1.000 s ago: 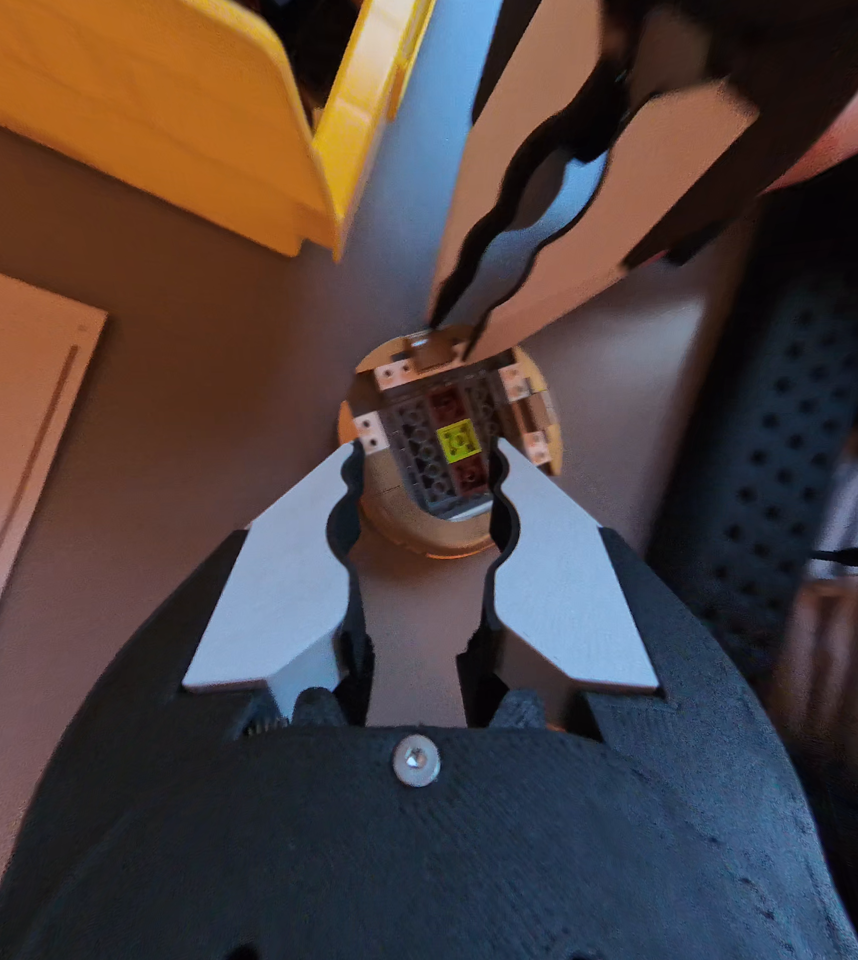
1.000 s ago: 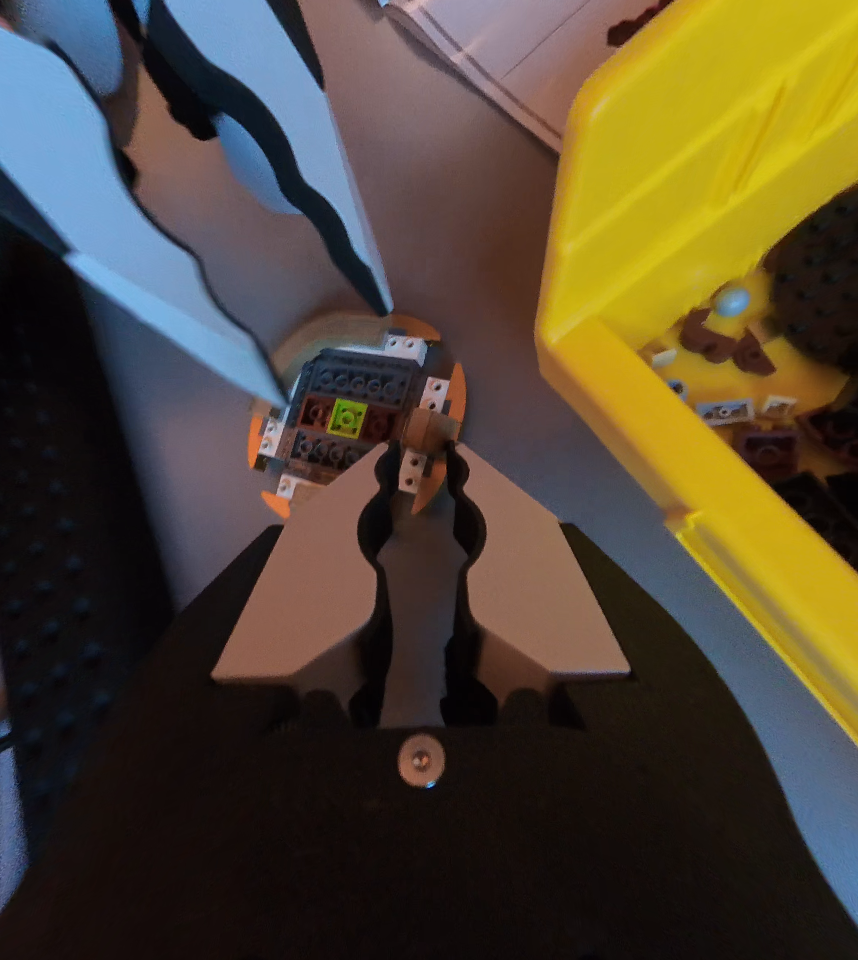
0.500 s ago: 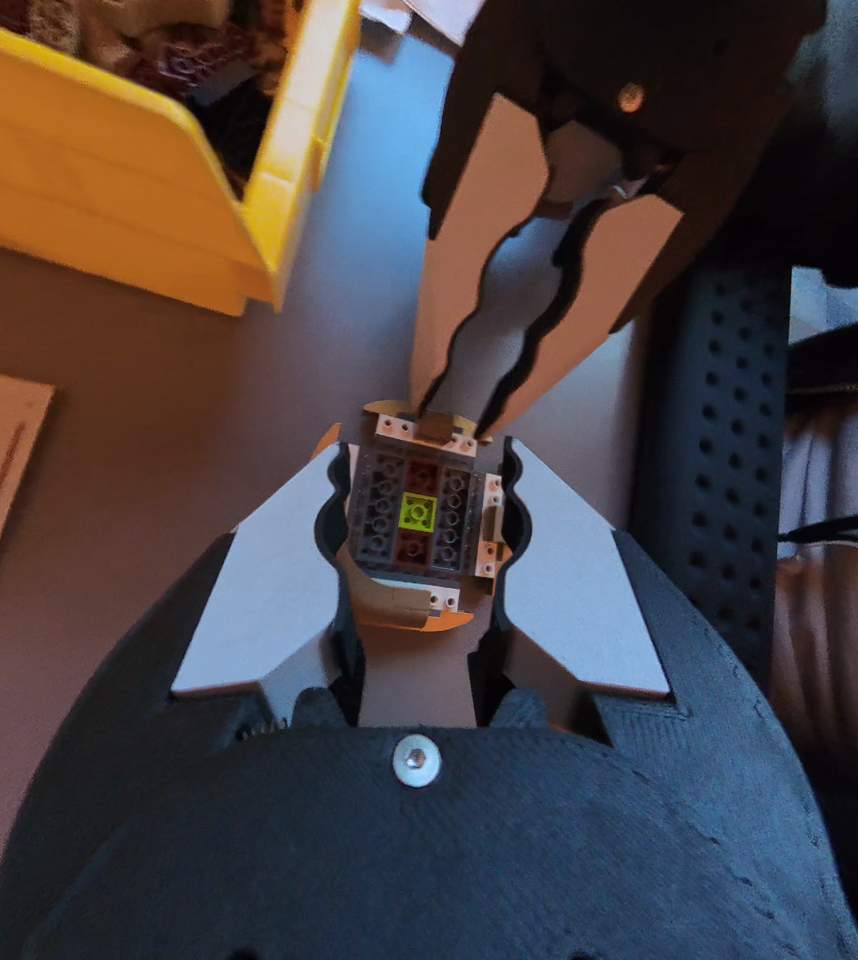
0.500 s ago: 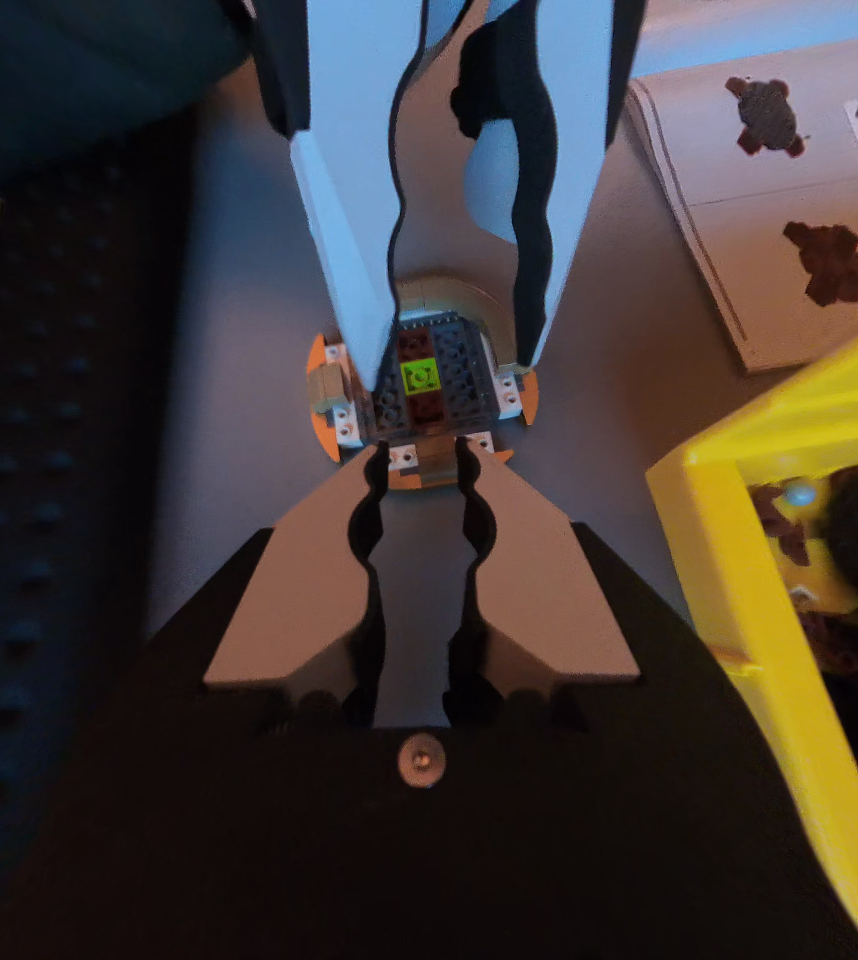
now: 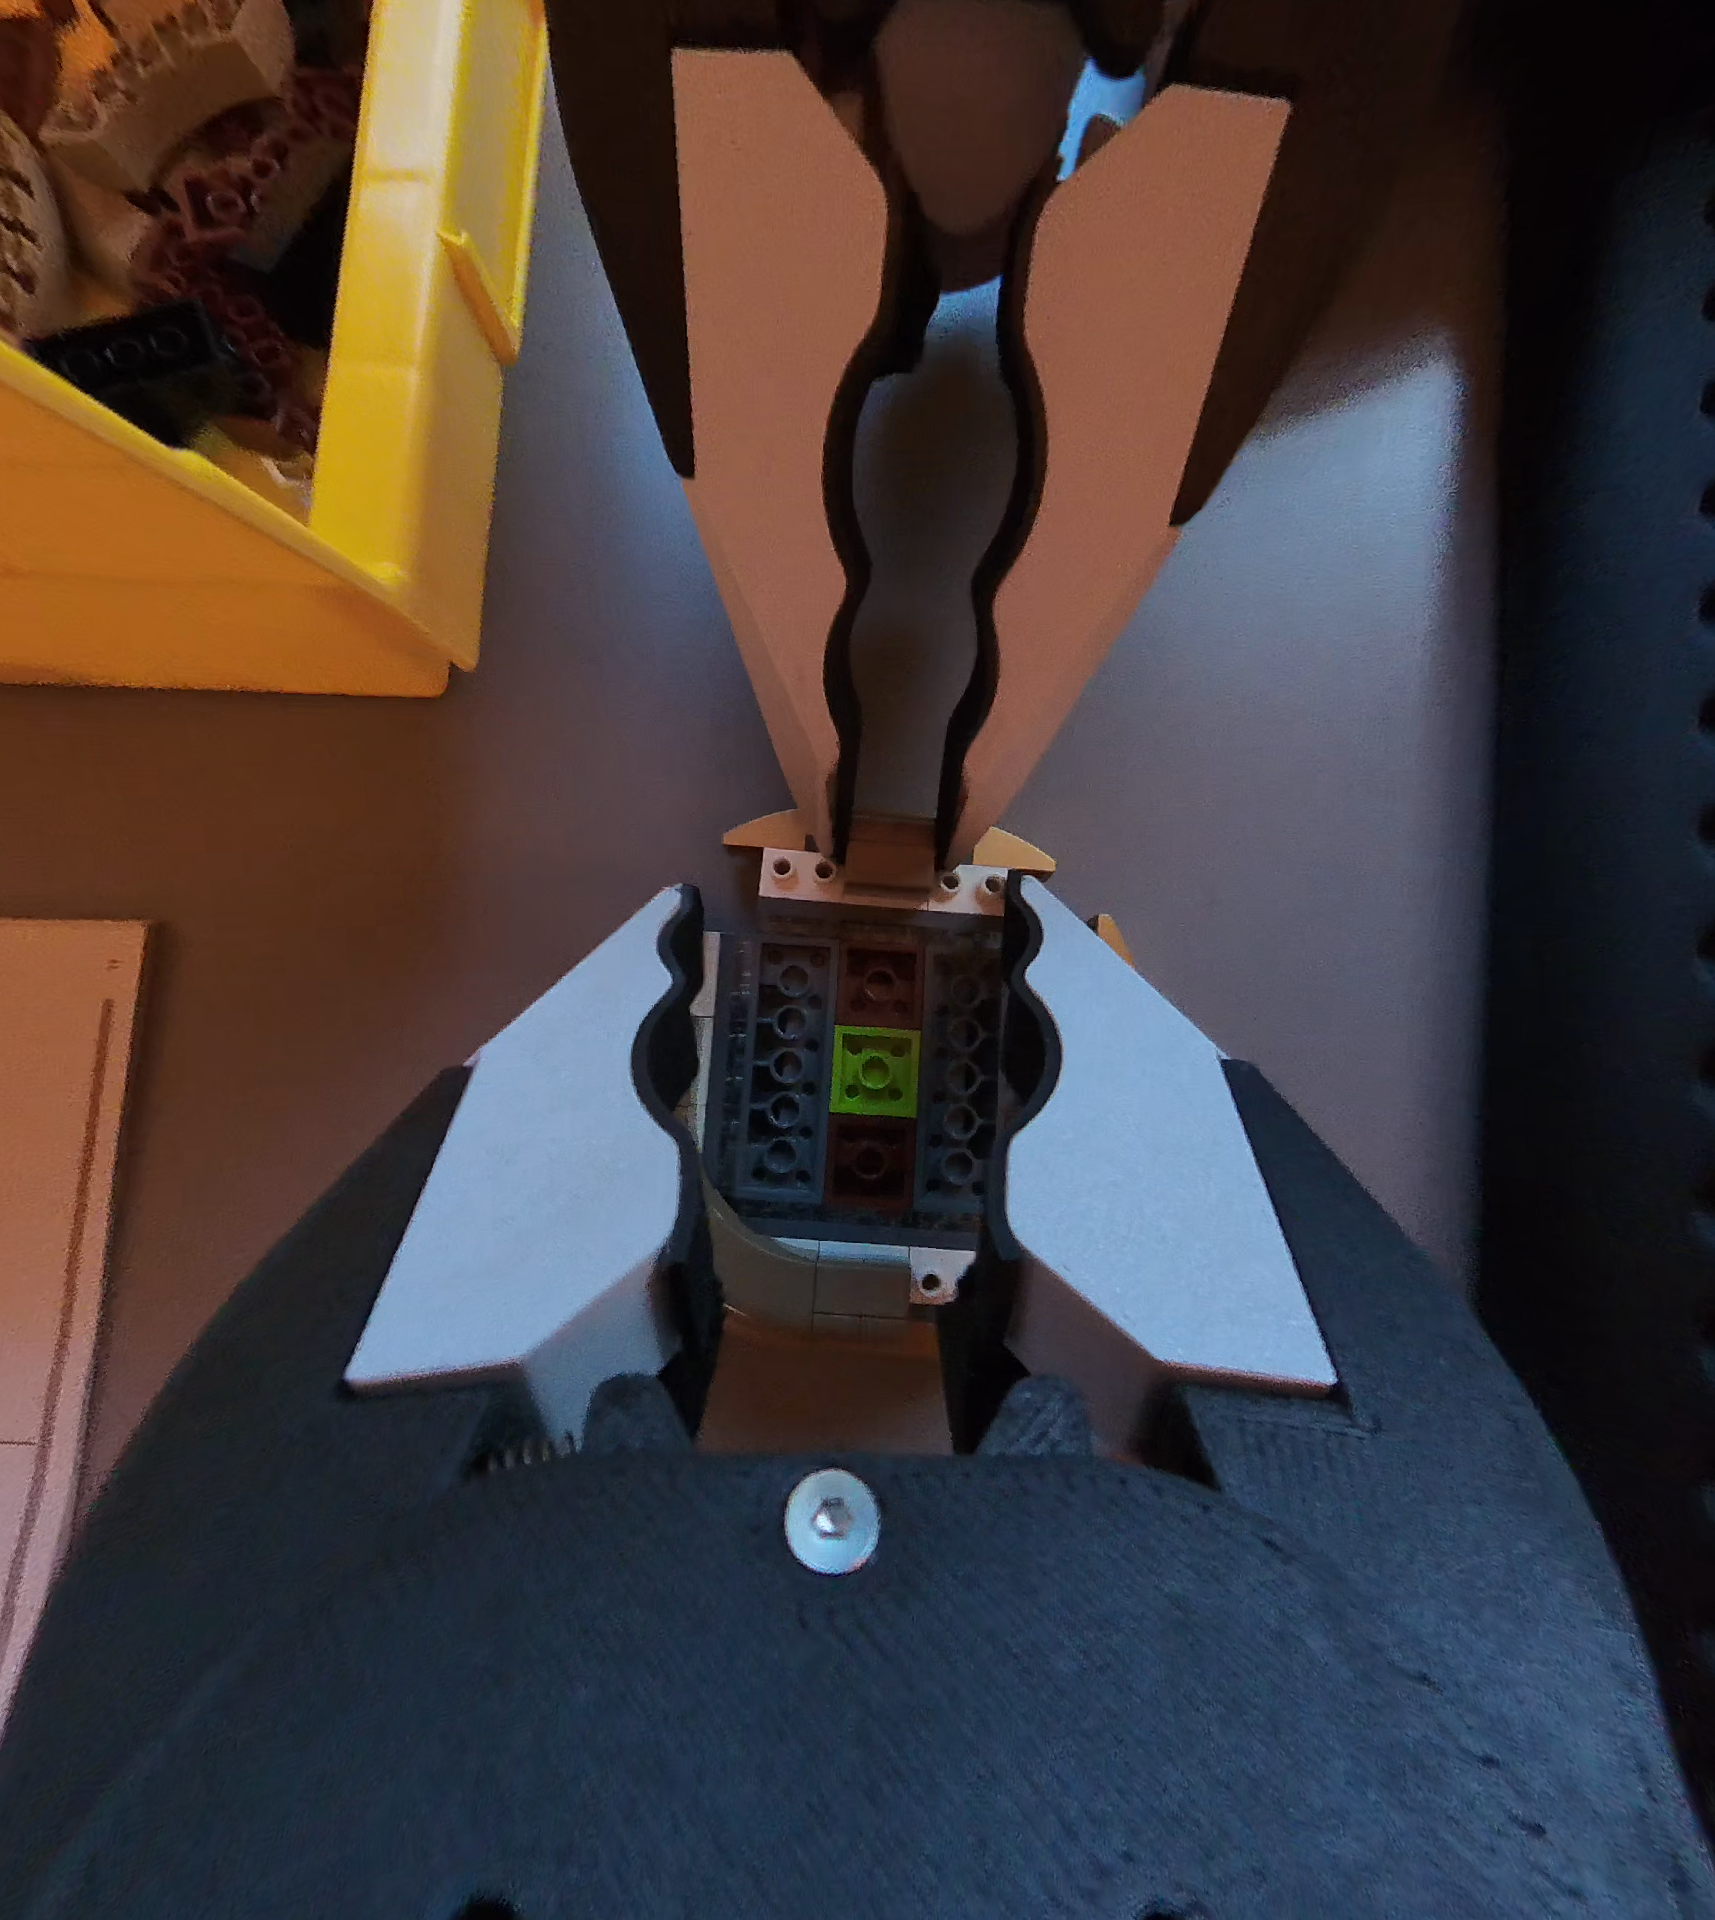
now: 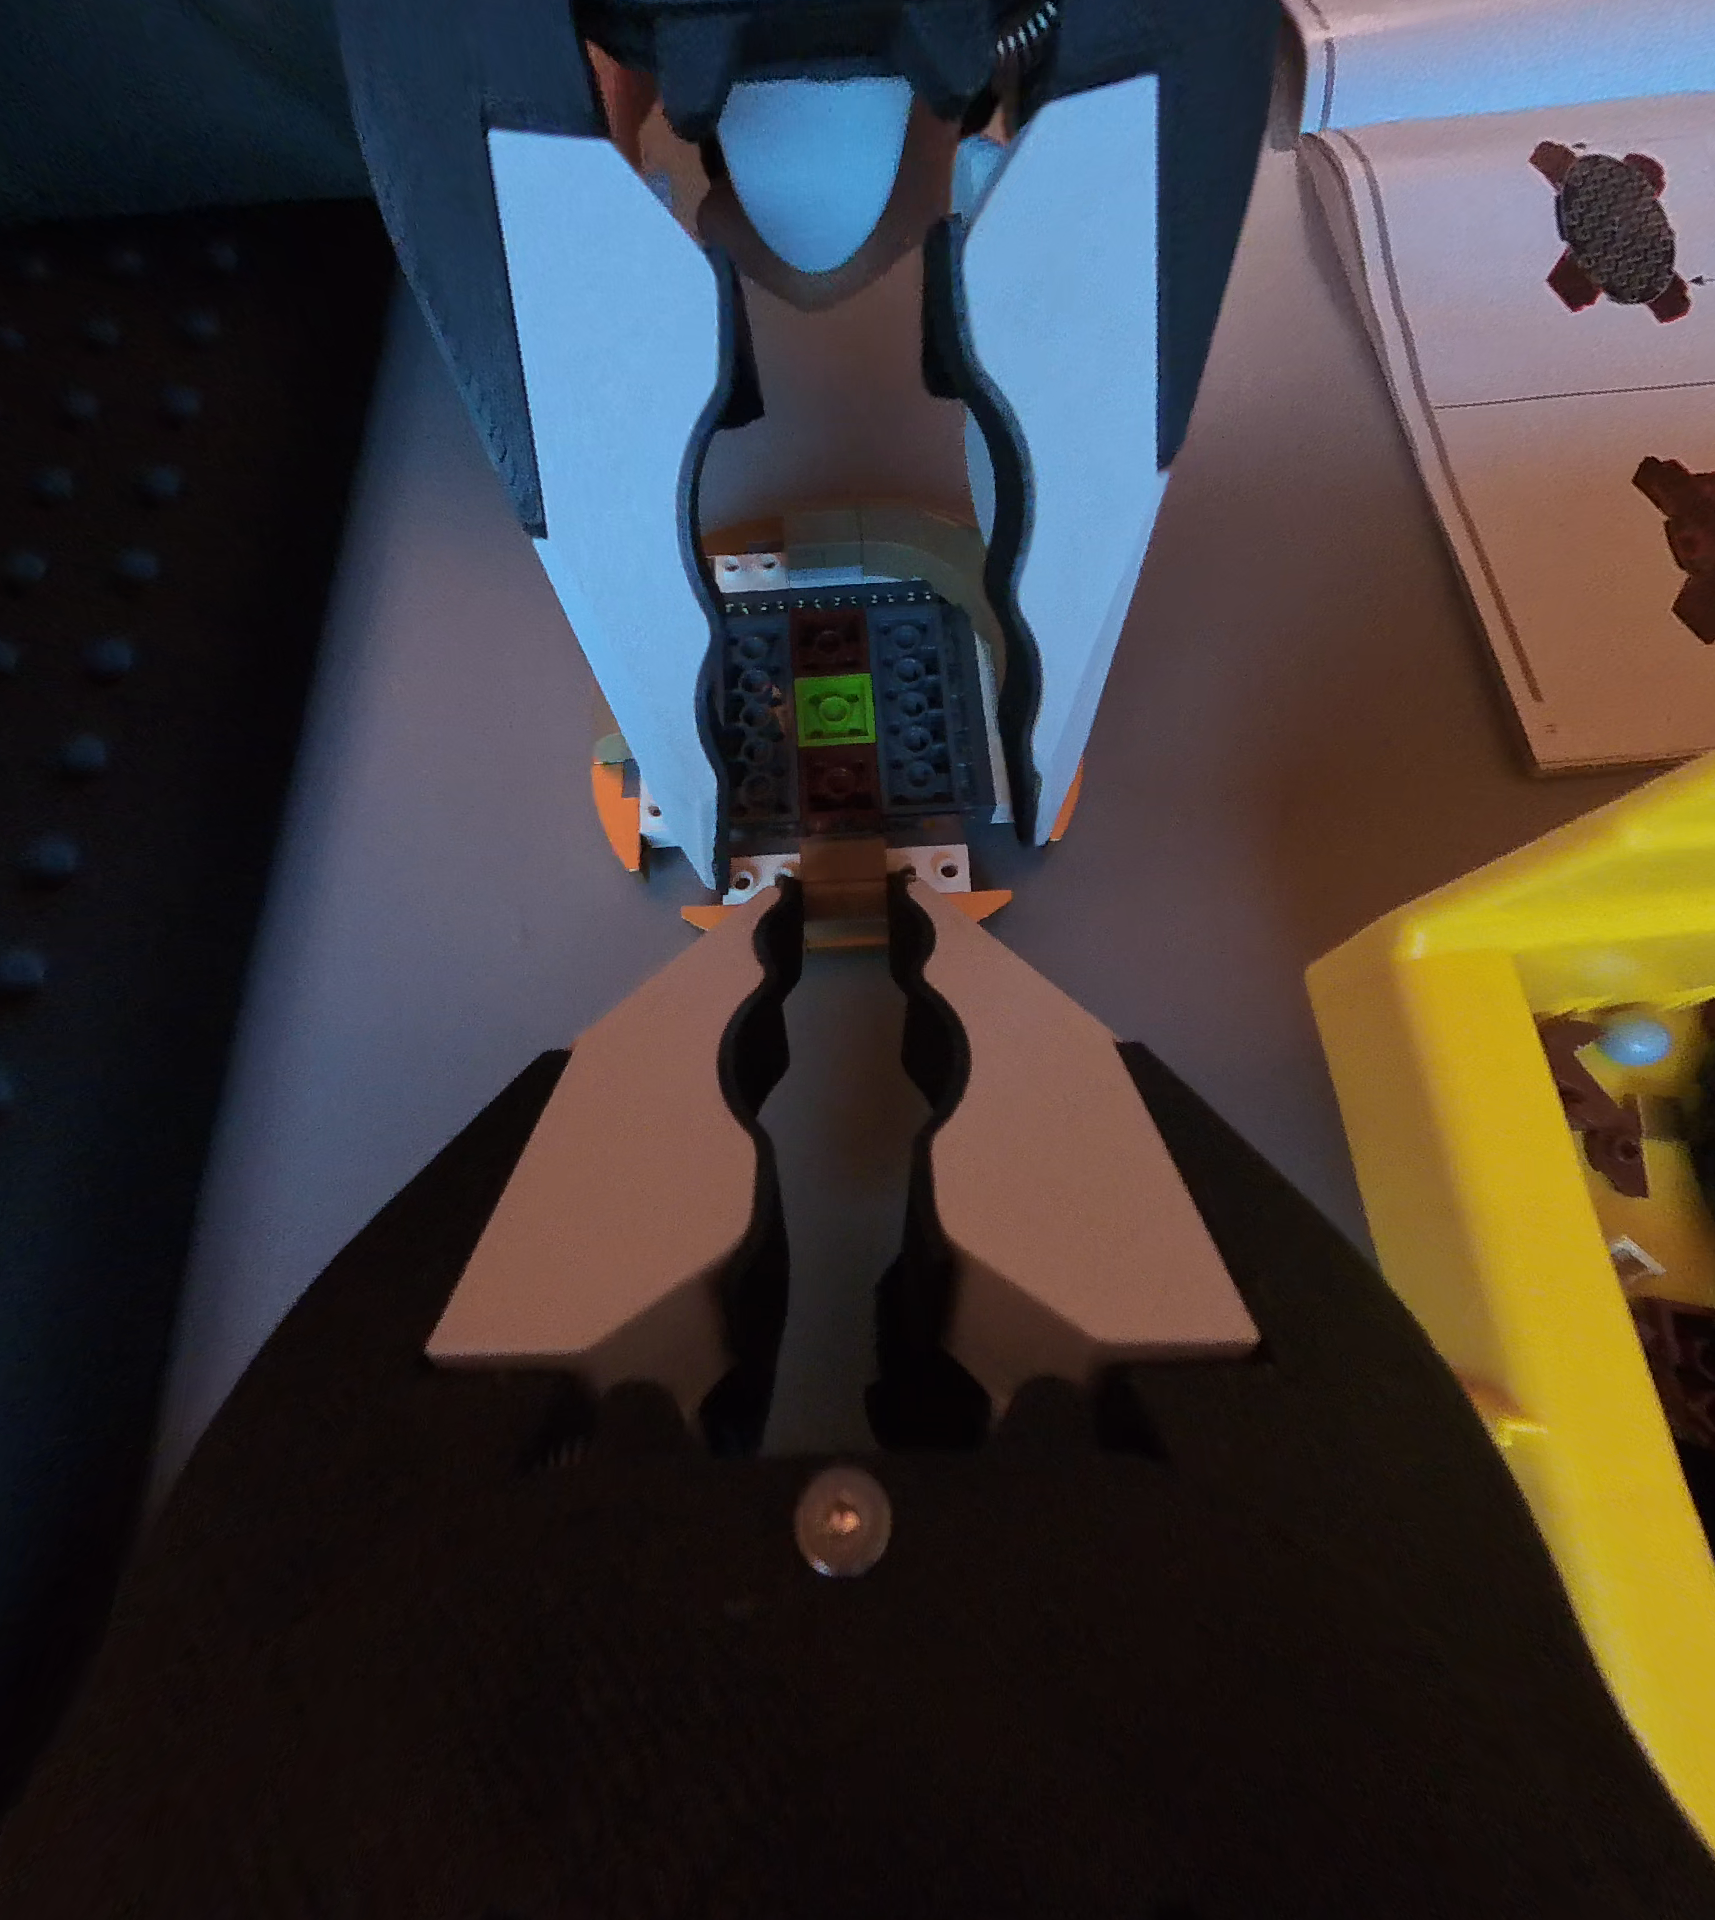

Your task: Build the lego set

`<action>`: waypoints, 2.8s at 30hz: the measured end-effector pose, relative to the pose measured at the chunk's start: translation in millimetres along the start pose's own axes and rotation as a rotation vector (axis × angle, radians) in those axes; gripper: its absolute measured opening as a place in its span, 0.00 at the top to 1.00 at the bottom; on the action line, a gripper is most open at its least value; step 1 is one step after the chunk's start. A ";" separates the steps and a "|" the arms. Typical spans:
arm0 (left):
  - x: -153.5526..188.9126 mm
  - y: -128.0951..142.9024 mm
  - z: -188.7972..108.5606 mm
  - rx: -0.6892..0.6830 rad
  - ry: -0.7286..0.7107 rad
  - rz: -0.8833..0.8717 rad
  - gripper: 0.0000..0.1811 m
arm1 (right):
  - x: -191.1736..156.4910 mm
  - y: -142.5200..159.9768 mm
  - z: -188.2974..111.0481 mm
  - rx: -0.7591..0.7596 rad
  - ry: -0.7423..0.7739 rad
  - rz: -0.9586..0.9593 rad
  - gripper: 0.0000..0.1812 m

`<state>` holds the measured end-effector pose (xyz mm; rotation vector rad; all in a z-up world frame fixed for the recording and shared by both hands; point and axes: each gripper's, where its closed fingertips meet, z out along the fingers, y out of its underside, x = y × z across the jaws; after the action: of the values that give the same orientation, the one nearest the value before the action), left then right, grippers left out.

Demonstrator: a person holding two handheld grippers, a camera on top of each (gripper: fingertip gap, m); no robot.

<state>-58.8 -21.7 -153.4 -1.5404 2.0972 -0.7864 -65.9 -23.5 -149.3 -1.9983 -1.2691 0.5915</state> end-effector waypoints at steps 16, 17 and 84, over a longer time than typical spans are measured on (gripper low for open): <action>-1.0 -0.1 -0.7 0.041 -0.041 0.054 0.69 | 1.5 -1.5 0.8 0.047 -0.021 0.031 0.92; -1.2 0.3 -0.8 0.038 -0.042 0.055 0.70 | 2.8 -1.8 0.6 0.060 -0.030 0.055 0.93; -19.8 -84.1 -94.5 0.582 -0.544 0.342 0.96 | 24.1 -97.7 -76.9 0.876 -0.381 0.800 0.80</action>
<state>-52.2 -3.4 -26.9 -0.9136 1.4908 -0.6712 -61.1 2.9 -25.5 -1.5679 -0.1912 1.6312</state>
